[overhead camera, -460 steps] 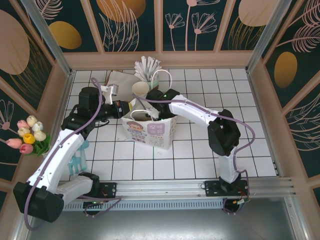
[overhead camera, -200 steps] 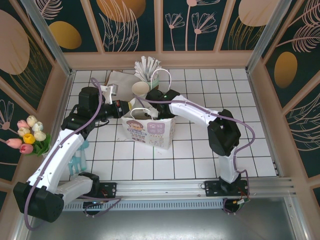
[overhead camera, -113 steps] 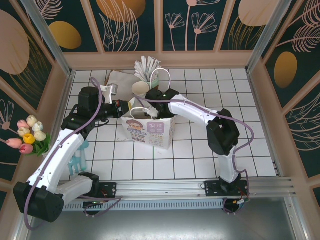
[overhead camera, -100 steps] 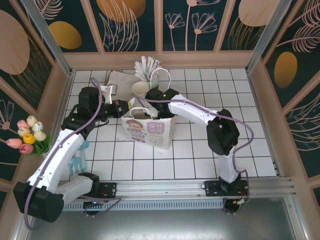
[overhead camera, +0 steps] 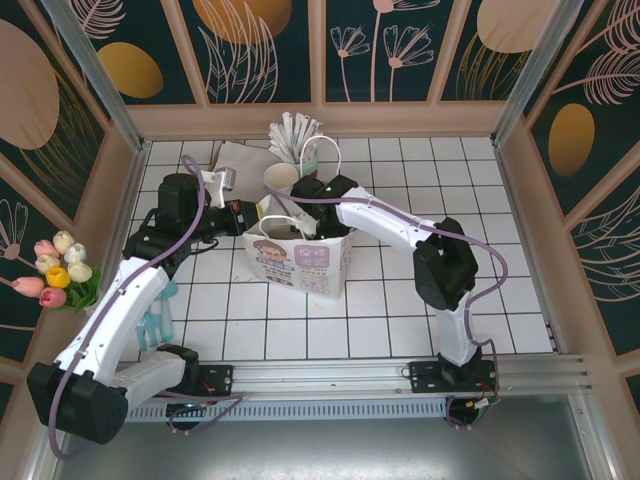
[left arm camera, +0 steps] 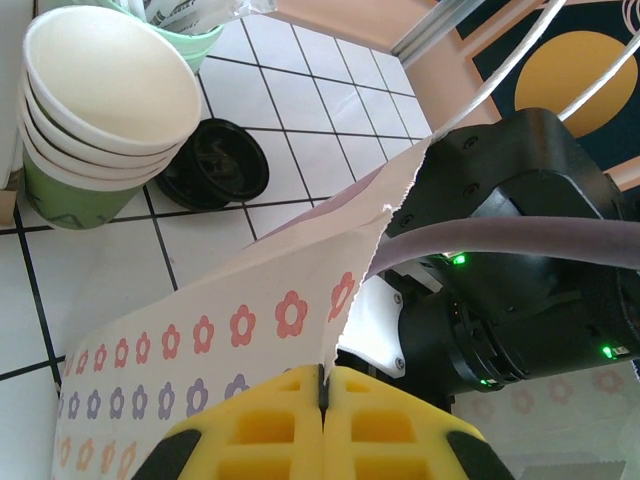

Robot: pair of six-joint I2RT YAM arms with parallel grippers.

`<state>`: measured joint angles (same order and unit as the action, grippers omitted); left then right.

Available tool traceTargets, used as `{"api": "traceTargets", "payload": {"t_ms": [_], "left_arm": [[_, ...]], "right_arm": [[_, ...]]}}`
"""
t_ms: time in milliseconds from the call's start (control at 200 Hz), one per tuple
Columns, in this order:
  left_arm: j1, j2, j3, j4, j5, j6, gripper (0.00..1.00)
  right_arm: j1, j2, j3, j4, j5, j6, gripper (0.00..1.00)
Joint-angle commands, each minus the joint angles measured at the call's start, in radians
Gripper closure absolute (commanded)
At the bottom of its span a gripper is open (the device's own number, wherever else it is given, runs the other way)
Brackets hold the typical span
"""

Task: Pack the takeout coffee

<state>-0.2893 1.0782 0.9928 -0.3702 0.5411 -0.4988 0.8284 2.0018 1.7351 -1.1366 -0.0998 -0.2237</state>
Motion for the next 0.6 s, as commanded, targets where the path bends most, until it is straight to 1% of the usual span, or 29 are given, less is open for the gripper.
{"api": "traceTargets", "payload": {"t_ms": [0, 130, 215, 320, 350, 595], "left_arm": [[-0.003, -0.001, 0.010, 0.022, 0.005, 0.026, 1.00], [-0.002, 0.002, 0.015, 0.023, 0.005, 0.029, 1.00], [-0.002, 0.005, 0.015, 0.024, 0.004, 0.029, 1.00], [-0.002, 0.006, 0.017, 0.024, 0.002, 0.028, 1.00], [-0.003, 0.008, 0.017, 0.022, -0.001, 0.028, 1.00], [-0.004, 0.029, 0.044, -0.015, -0.032, 0.010, 1.00]], "right_arm": [[-0.003, 0.005, 0.053, -0.051, -0.023, -0.005, 0.30], [-0.002, 0.002, 0.094, -0.068, -0.031, -0.015, 0.25], [-0.002, 0.001, 0.123, -0.081, -0.029, -0.018, 0.12], [0.001, -0.001, 0.158, -0.093, -0.020, -0.020, 0.09], [0.002, -0.002, 0.167, -0.097, -0.021, -0.019, 0.02], [0.006, -0.023, 0.219, -0.107, -0.021, -0.034, 0.01]]}}
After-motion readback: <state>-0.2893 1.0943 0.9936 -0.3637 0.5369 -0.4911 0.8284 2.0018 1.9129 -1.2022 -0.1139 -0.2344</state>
